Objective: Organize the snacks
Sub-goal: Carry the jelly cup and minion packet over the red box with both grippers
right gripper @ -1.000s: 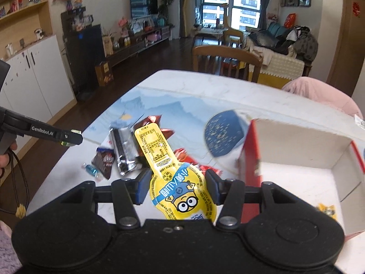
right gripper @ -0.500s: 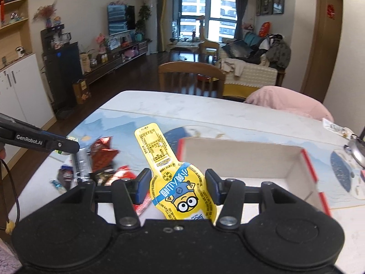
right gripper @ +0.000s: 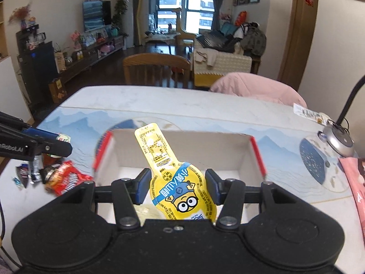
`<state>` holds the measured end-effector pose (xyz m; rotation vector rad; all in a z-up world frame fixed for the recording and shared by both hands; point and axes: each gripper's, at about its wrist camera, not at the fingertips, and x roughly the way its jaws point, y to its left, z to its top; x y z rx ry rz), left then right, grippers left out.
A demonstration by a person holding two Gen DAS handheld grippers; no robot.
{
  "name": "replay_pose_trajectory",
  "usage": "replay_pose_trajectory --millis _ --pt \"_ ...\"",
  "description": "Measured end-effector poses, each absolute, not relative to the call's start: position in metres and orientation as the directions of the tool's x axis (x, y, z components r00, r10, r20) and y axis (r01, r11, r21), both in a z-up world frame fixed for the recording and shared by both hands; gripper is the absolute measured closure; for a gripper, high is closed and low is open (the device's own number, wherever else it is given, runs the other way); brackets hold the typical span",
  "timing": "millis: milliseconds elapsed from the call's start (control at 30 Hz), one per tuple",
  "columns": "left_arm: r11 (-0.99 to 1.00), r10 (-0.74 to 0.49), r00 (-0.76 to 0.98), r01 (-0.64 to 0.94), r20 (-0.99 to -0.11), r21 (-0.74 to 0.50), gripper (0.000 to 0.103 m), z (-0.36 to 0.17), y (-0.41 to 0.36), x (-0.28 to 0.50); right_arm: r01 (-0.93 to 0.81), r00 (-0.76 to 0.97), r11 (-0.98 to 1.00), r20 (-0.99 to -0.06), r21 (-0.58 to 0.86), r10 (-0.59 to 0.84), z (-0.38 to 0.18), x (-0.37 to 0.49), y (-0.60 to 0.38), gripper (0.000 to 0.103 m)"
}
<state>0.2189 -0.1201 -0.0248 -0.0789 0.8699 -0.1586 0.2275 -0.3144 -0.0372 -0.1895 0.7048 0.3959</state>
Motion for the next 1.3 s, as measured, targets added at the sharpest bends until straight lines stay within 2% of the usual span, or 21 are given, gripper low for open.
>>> replay_pose_trajectory --millis 433,700,1033,1300 --pt "0.99 -0.137 0.56 0.11 -0.817 -0.091 0.071 -0.045 -0.174 0.276 -0.41 0.611 0.911 -0.755 -0.043 0.239 -0.069 0.269 -0.348 0.052" --pt "0.991 -0.122 0.457 0.101 -0.881 -0.086 0.071 -0.072 -0.194 0.31 -0.448 0.523 0.893 -0.821 -0.037 0.229 -0.088 0.29 -0.348 0.052" --pt "0.995 -0.073 0.355 0.095 -0.932 -0.042 0.071 -0.104 -0.211 0.333 -0.517 0.464 0.852 -0.863 -0.08 0.2 -0.107 0.31 -0.335 0.052" --pt "0.995 -0.09 0.264 0.07 -0.96 -0.073 0.07 -0.12 -0.207 0.345 -0.537 0.431 0.839 -0.883 -0.086 0.185 -0.114 0.316 -0.33 0.052"
